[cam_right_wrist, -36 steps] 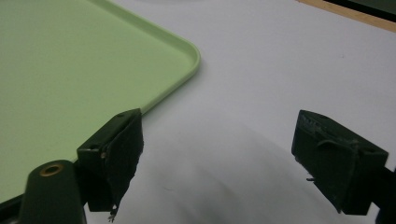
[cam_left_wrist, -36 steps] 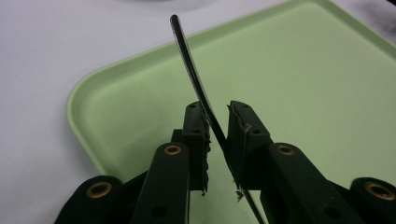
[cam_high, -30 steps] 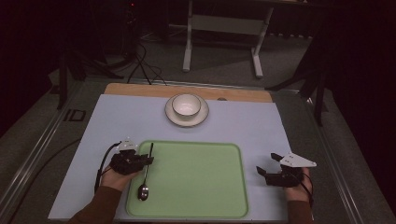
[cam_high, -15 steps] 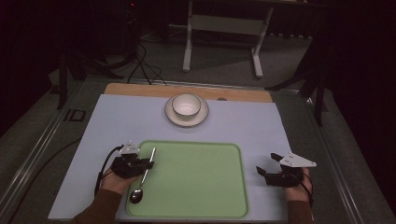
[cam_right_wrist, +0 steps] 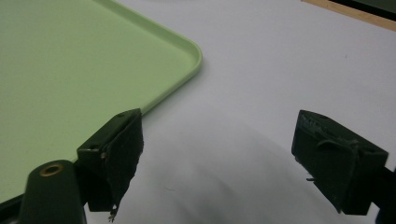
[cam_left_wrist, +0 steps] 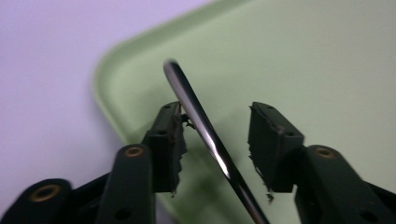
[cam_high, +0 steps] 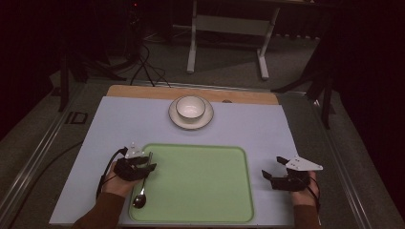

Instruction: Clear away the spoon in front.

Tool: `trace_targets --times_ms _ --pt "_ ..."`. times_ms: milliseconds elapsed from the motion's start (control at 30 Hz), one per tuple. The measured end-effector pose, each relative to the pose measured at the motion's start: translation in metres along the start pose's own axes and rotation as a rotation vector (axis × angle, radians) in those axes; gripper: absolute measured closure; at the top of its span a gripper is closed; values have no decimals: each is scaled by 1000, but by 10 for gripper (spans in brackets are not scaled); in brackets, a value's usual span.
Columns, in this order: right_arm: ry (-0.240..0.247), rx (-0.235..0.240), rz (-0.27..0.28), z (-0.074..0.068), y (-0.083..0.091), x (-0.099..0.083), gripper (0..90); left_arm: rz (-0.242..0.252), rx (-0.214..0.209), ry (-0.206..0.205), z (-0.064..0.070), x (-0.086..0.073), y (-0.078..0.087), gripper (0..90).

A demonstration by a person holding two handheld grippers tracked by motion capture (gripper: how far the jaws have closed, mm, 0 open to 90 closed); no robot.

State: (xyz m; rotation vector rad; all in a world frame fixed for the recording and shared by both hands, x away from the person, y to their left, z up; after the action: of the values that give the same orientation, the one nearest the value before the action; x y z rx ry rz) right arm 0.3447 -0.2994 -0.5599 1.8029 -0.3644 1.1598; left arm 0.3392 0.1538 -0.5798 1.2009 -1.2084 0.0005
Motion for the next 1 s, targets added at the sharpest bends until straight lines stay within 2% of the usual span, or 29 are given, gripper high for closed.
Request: trace_targets --times_ms 67,167,233,400,633,833,933,967,1000 --pt "1 0 -1 0 0 0 164 -5 33 -13 -6 1 -3 510" --pt "1 0 1 -1 0 0 164 -10 52 -9 -13 1 -6 485" --pt "0 0 -1 -1 -1 0 164 -7 86 -21 -21 2 -6 470" --pt "6 1 -3 -1 -1 0 164 24 108 19 -33 3 -3 462" --pt "3 0 -2 -1 -1 0 164 72 143 32 -39 6 8 461" --pt "4 1 2 -1 0 1 164 94 179 58 -47 4 18 457" --pt "4 0 3 -1 0 1 164 95 183 62 -48 4 19 457" --pt "4 0 4 -1 0 1 164 106 204 87 -55 1 25 457" --pt "4 0 4 -1 0 1 164 111 208 98 -57 0 26 457"
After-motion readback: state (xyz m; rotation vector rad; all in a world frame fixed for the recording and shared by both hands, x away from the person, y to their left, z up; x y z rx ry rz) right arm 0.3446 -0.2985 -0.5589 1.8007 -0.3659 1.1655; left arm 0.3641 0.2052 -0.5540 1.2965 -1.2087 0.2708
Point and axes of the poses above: each handheld gripper's, and its own axes: y roughly backward along the jaws, x roughly out of its top, z roughly to its right, the point moved 8 cm from there along -y, roughly forward along the jaws, and after that the axes turned 13 degrees about -y, right-handed, at the moved point
